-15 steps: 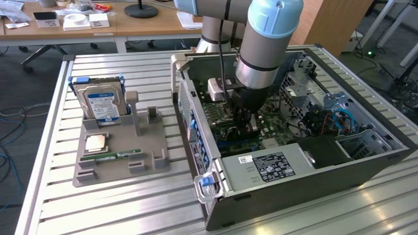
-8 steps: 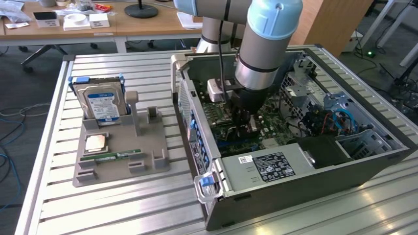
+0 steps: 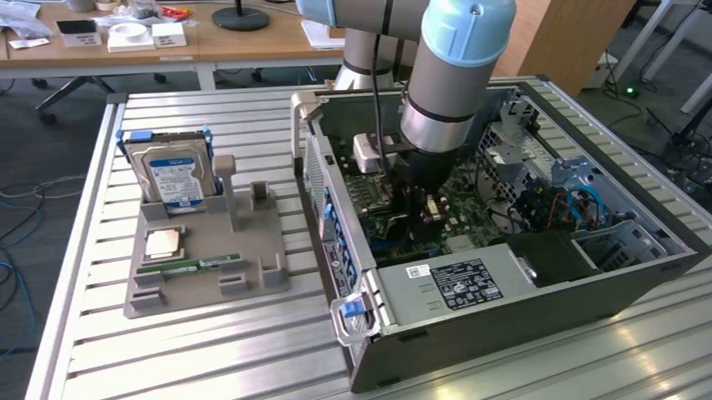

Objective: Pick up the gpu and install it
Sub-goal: 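Insert the gpu into the slot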

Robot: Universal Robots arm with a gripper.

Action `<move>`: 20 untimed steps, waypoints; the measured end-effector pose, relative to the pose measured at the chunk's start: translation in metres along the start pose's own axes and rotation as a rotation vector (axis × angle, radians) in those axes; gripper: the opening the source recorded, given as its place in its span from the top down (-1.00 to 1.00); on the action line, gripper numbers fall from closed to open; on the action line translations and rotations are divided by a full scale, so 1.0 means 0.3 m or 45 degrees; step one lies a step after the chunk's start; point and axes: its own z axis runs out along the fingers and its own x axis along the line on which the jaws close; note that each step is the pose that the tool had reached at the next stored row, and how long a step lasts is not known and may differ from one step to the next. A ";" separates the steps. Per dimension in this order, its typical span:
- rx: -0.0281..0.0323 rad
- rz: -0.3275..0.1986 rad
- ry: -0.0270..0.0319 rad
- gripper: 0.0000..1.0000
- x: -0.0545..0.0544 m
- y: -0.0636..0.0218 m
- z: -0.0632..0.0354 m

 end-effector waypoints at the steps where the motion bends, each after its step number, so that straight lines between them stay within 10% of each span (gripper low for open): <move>1: 0.0000 0.000 0.0000 -0.36 0.000 0.000 0.000; 11: 0.0000 0.000 0.0002 -0.49 -0.001 0.000 -0.034; 14: 0.0000 0.000 0.0000 -0.49 -0.004 -0.002 -0.120; 20: 0.0000 0.000 0.0000 -0.49 -0.006 -0.003 -0.185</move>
